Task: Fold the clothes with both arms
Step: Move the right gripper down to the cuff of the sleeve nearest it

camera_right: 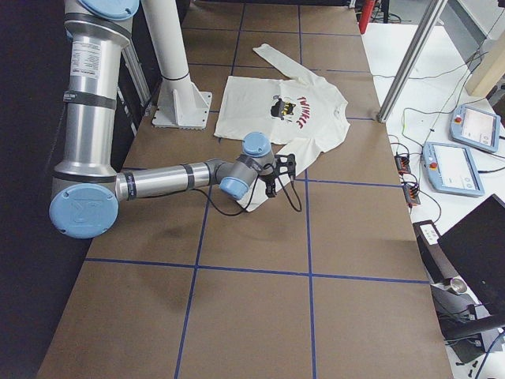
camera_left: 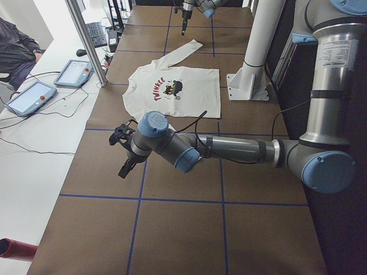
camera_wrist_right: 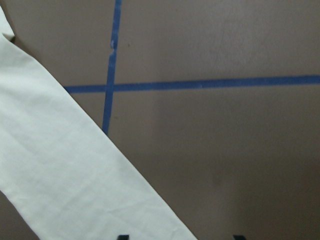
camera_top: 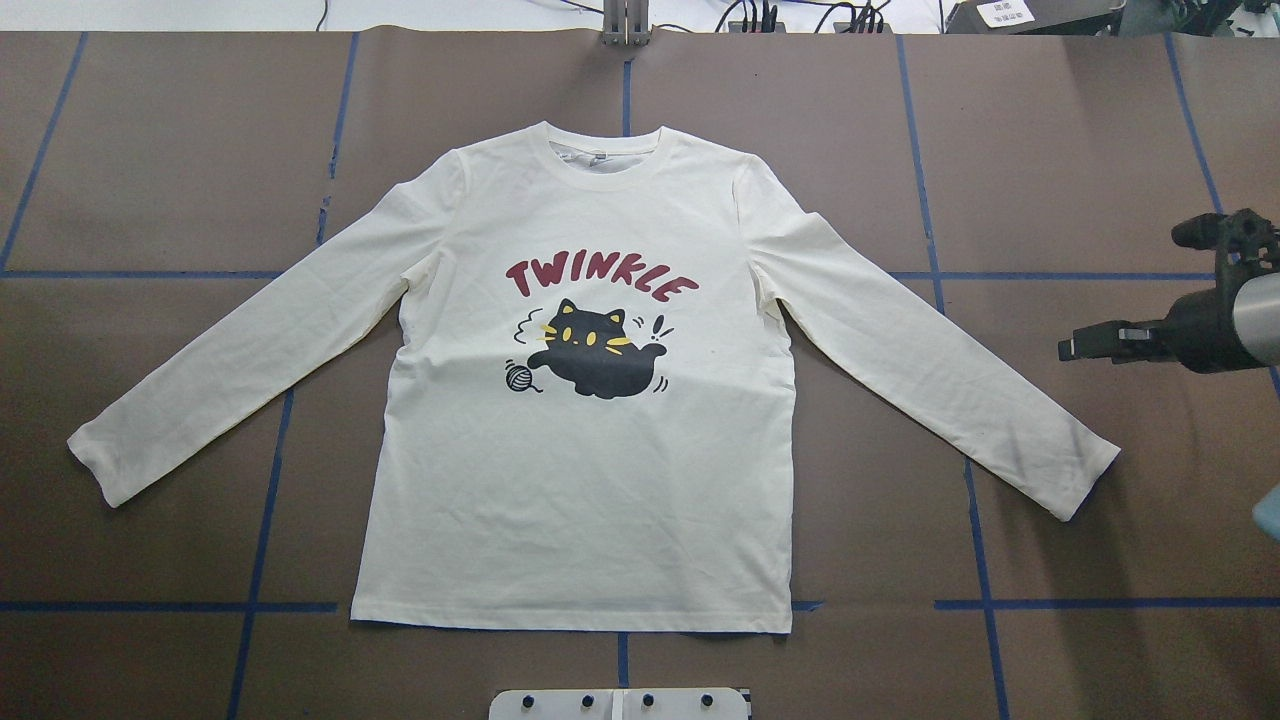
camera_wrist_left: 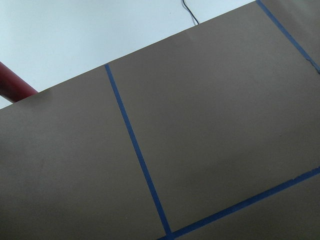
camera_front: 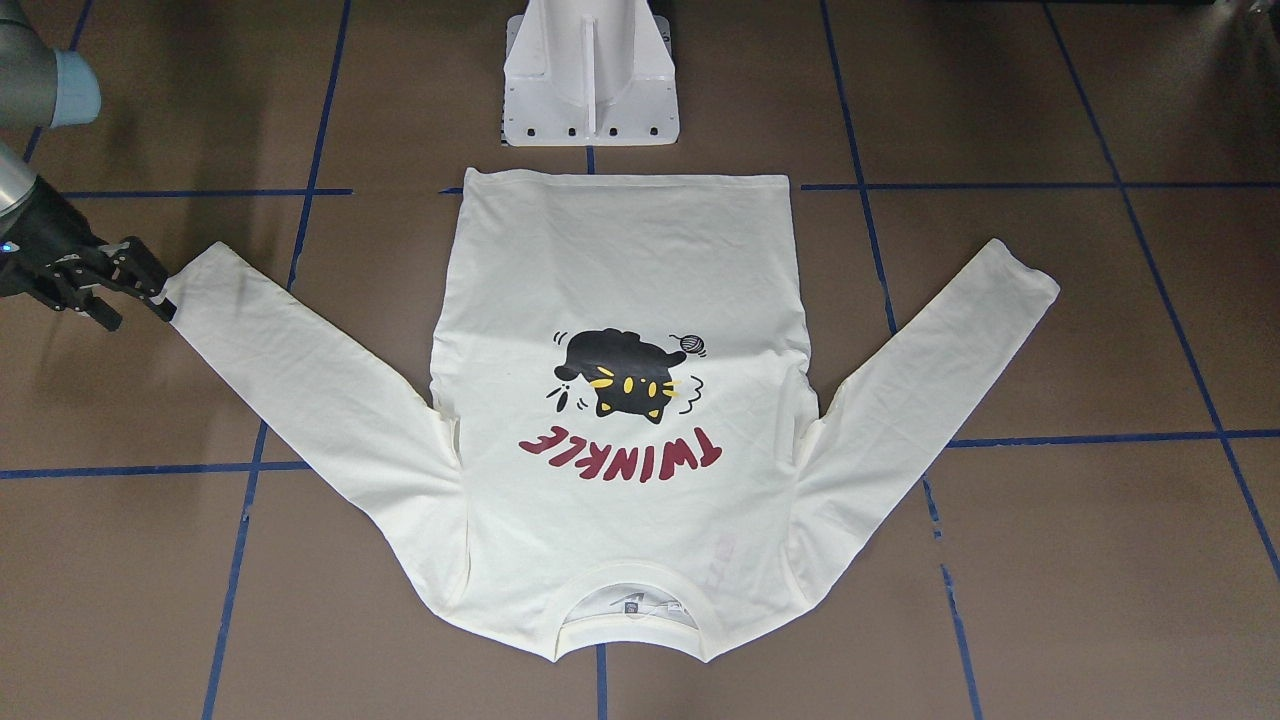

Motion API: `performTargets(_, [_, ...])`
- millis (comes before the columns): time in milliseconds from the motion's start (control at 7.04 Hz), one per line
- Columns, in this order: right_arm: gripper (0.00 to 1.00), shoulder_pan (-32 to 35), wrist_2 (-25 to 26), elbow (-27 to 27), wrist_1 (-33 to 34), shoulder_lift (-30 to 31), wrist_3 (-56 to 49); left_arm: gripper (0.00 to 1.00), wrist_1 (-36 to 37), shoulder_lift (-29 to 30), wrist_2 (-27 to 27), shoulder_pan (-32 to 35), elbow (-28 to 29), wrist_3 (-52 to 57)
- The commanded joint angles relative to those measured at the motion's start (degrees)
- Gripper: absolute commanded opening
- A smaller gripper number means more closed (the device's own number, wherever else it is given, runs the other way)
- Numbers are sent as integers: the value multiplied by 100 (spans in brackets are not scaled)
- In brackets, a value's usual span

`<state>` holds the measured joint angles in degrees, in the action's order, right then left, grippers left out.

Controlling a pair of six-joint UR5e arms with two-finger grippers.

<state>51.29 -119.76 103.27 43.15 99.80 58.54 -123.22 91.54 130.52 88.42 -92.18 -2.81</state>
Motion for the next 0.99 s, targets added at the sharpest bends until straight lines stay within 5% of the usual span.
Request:
performTargets(0, [64, -356, 199, 62, -183, 564, 97, 100, 0, 4, 0, 0, -2, -9])
performTargets(853, [55, -963, 674, -192, -193, 681, 88, 100, -88, 4, -9, 0, 16, 0])
